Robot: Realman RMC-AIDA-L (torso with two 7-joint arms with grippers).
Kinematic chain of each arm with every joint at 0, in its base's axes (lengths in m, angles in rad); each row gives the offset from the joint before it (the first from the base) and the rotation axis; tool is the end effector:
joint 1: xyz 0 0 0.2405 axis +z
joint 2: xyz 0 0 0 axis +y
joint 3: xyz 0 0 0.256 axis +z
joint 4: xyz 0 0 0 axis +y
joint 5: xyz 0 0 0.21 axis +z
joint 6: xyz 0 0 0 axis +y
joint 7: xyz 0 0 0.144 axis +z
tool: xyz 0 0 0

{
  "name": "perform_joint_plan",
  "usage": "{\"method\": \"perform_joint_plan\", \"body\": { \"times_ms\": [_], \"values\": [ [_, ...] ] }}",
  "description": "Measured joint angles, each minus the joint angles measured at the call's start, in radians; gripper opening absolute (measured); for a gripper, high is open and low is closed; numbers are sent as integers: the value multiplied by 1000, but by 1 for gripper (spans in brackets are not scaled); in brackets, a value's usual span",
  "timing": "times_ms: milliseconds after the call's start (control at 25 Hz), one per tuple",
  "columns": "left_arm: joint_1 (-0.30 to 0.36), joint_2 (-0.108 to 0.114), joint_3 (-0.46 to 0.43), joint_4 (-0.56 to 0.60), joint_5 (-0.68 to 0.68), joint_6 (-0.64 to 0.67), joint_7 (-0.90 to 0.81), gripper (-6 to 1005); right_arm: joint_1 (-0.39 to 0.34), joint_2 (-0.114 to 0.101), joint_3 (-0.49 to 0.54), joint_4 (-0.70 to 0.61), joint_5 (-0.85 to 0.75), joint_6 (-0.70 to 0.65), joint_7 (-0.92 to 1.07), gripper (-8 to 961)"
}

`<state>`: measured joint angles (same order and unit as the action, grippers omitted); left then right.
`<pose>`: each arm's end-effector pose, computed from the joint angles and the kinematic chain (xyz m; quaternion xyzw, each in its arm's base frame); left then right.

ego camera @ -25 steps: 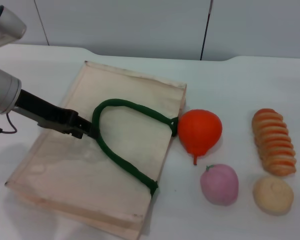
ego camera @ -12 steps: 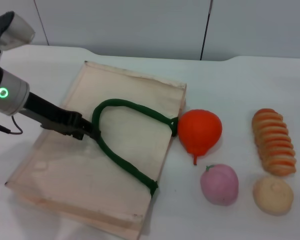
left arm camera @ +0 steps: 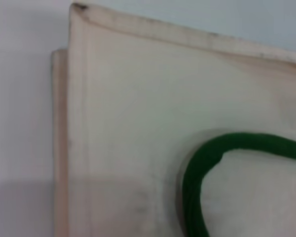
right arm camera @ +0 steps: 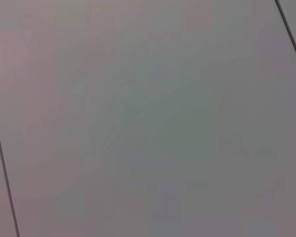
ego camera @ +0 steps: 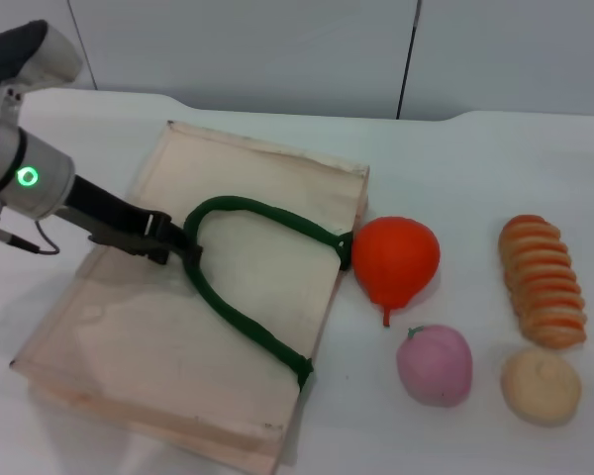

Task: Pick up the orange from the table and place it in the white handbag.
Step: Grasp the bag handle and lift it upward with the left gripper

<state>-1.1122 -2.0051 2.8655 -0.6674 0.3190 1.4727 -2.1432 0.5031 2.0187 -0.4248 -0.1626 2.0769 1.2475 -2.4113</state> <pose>-0.2573 0.4039 0.0399 -0.8128 -0.5609 0.0362 0.1530 0.3375 0.3602 0.0683 -0.6483 0.2795 0.4230 0.5680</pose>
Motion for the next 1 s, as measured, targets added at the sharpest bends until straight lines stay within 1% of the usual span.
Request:
{"method": "perform_joint_plan", "body": {
  "times_ms": [200, 480, 840, 1000],
  "values": [
    [-14, 5, 0, 42, 1, -47, -12, 557, 1, 0, 0, 0, 0, 3, 0, 885],
    [-18, 25, 0, 127, 6, -108, -34, 557, 2, 0, 0, 0, 0, 5, 0, 886],
    [-25, 27, 0, 174, 69, -193, -81, 556, 3, 0, 0, 0, 0, 6, 0, 886],
    [-29, 27, -1, 176, 73, -199, -85, 556, 7, 0, 0, 3, 0, 6, 0, 886]
  ]
}}
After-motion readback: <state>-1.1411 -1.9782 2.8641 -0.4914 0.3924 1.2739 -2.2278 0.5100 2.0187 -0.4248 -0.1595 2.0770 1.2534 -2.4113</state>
